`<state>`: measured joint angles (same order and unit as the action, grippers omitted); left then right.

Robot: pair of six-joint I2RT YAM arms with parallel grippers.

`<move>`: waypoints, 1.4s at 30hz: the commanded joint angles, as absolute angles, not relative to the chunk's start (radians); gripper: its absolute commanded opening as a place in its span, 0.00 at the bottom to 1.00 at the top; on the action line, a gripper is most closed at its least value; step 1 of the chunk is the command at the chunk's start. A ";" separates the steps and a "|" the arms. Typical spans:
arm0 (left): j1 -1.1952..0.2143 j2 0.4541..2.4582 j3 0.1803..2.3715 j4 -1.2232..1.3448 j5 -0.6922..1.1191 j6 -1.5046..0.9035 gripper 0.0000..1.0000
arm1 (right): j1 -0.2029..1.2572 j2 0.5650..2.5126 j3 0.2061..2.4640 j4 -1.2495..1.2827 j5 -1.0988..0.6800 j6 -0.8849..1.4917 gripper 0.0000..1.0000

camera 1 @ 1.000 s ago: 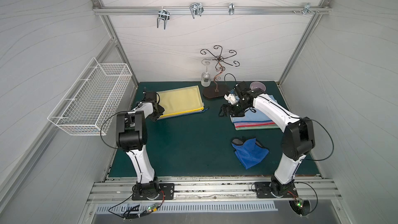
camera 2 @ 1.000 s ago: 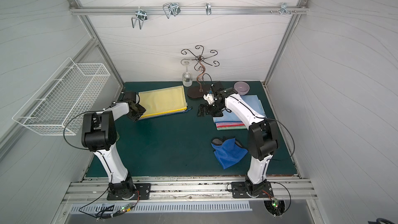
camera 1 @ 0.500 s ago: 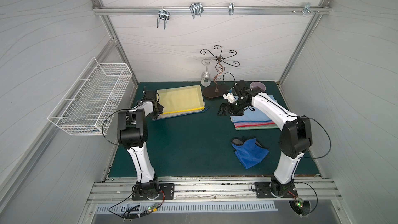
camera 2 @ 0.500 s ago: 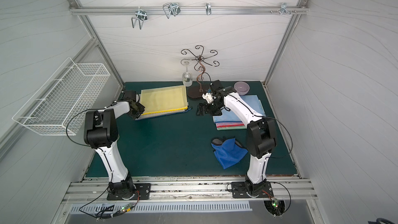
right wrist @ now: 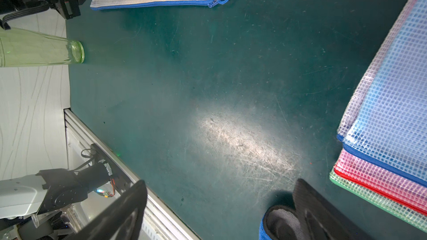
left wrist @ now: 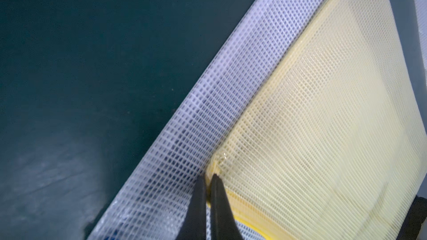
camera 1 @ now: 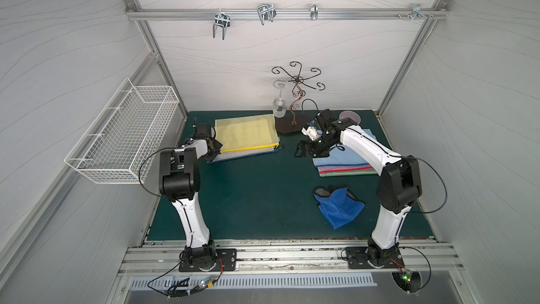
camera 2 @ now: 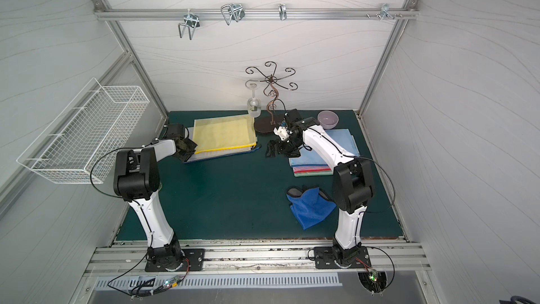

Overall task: Wipe the document bag
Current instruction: Pick up the document bag, then pick up the cleaning item at the center of the board.

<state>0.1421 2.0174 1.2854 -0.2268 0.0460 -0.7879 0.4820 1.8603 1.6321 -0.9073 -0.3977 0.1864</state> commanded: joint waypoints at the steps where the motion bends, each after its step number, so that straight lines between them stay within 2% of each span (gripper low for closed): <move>1: 0.138 2.013 1.248 -0.206 0.096 -0.781 0.00 | 0.477 1.871 1.638 -0.927 -0.420 0.177 0.99; 13: 0.107 1.704 1.100 -0.224 0.186 -0.808 0.00 | 0.501 1.855 1.644 -0.933 -0.410 0.195 0.99; 17: 0.086 1.538 0.971 -0.255 0.186 -0.843 0.00 | 0.514 1.838 1.636 -0.935 -0.408 0.199 0.99; 23: -0.018 1.277 0.787 -0.378 0.155 -0.874 0.00 | 0.536 1.794 1.602 -0.963 -0.378 0.230 0.99; 36: -0.199 0.634 0.441 -0.770 0.049 -1.046 0.00 | 0.553 1.667 1.415 -1.065 -0.256 0.301 0.99; 39: -0.259 0.591 0.412 -0.799 0.039 -1.077 0.00 | 0.558 1.643 1.367 -1.094 -0.185 0.322 0.99; 42: -0.320 0.641 0.398 -0.781 0.052 -1.095 0.00 | 0.557 1.619 1.324 -1.122 -0.101 0.345 0.99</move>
<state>-0.2768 0.6098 0.3988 -0.7658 0.0631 -1.0439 0.5507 1.6630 1.3506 -1.0515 -0.2016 0.3088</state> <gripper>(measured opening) 0.049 0.989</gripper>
